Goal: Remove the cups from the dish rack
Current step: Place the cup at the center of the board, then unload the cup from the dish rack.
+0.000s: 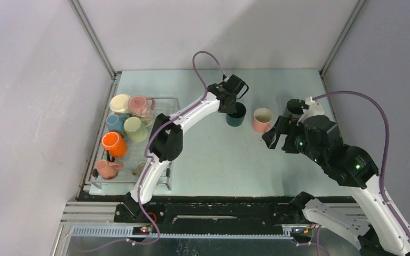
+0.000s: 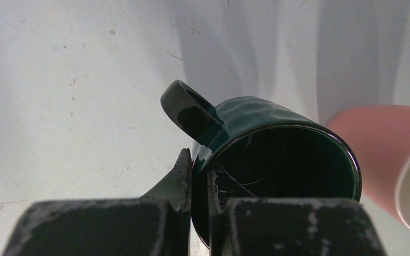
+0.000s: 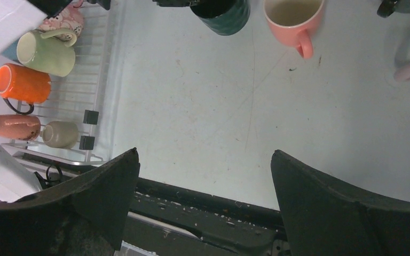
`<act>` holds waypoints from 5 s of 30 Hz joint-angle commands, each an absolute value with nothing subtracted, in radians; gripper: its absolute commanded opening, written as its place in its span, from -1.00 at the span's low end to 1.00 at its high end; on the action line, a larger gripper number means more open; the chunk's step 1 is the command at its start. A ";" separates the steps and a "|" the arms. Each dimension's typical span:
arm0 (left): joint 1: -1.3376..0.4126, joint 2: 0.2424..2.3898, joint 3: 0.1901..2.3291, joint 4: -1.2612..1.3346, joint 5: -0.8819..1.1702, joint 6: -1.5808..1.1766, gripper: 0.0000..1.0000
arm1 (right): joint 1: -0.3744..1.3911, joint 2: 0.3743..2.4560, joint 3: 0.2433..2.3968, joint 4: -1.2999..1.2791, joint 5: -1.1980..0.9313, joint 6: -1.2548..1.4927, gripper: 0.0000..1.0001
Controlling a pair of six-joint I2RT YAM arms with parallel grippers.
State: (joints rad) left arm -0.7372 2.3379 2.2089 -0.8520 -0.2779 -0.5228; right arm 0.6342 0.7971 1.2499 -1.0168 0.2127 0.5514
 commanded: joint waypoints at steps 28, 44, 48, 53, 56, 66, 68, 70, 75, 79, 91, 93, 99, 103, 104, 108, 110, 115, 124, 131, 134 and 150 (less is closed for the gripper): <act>-0.743 2.365 2.353 -0.763 -0.211 -0.526 0.01 | 0.630 0.793 1.236 -1.018 0.219 0.573 0.99; -0.719 1.868 2.012 -0.793 -0.346 -0.503 0.93 | 0.631 0.841 1.213 -0.951 0.183 0.532 0.99; -0.687 1.666 1.764 -0.793 -0.385 -0.560 0.95 | 0.632 0.857 1.173 -0.906 0.145 0.528 0.99; -0.634 1.401 1.421 -0.806 -0.441 -0.652 0.96 | 0.636 0.867 1.115 -0.853 0.108 0.525 0.99; -0.603 1.226 1.256 -0.838 -0.477 -0.722 0.97 | 0.639 0.879 1.086 -0.823 0.090 0.526 0.99; -0.468 0.892 0.950 -1.017 -0.548 -0.927 1.00 | 0.668 0.951 1.055 -0.748 0.046 0.518 0.99; -0.461 0.865 0.923 -1.070 -0.576 -0.993 1.00 | 0.671 0.959 1.055 -0.744 0.049 0.518 0.99; -0.448 0.852 0.907 -1.116 -0.586 -1.038 1.00 | 0.673 0.963 1.055 -0.745 0.049 0.524 0.99; -0.427 0.877 0.875 -1.240 -0.591 -1.161 1.00 | 0.676 0.968 1.035 -0.727 0.044 0.533 0.99; -0.412 0.880 0.832 -1.259 -0.576 -1.219 1.00 | 0.683 0.975 1.031 -0.723 0.046 0.538 0.99; -0.359 0.875 0.710 -1.162 -0.469 -1.253 1.00 | 0.688 0.993 1.020 -0.718 0.054 0.546 0.99; -0.351 0.881 0.705 -1.143 -0.459 -1.249 0.99 | 0.689 0.991 1.015 -0.718 0.055 0.547 0.99; -0.316 0.915 0.700 -1.093 -0.445 -1.225 0.75 | 0.690 0.986 0.996 -0.714 0.054 0.554 0.99; -0.301 0.951 0.705 -1.076 -0.436 -1.217 0.60 | 0.693 0.981 0.997 -0.716 0.060 0.549 0.99; -0.299 0.960 0.705 -1.072 -0.430 -1.212 0.55 | 0.693 0.978 0.996 -0.716 0.063 0.548 0.99; -0.296 0.985 0.707 -1.056 -0.411 -1.207 0.40 | 0.692 0.972 0.996 -0.726 0.073 0.550 0.99; -0.297 0.991 0.706 -1.052 -0.401 -1.202 0.31 | 0.692 0.973 0.994 -0.726 0.073 0.553 0.99; -0.295 0.994 0.721 -1.045 -0.391 -1.166 -0.09 | 0.691 0.971 0.986 -0.713 0.068 0.558 0.99; -0.282 1.022 0.814 -1.052 -0.354 -1.022 -0.56 | 0.692 0.985 0.988 -0.667 0.034 0.563 0.99; -0.259 1.029 0.872 -1.045 -0.287 -0.937 -0.81 | 0.701 1.027 0.988 -0.585 -0.040 0.570 0.99; -0.251 1.035 0.897 -1.045 -0.254 -0.915 -0.88 | 0.709 1.047 0.989 -0.531 -0.078 0.577 0.99; -0.248 1.038 1.085 -1.015 -0.013 -0.890 -1.00 | 0.756 1.161 0.998 -0.273 -0.244 0.616 0.99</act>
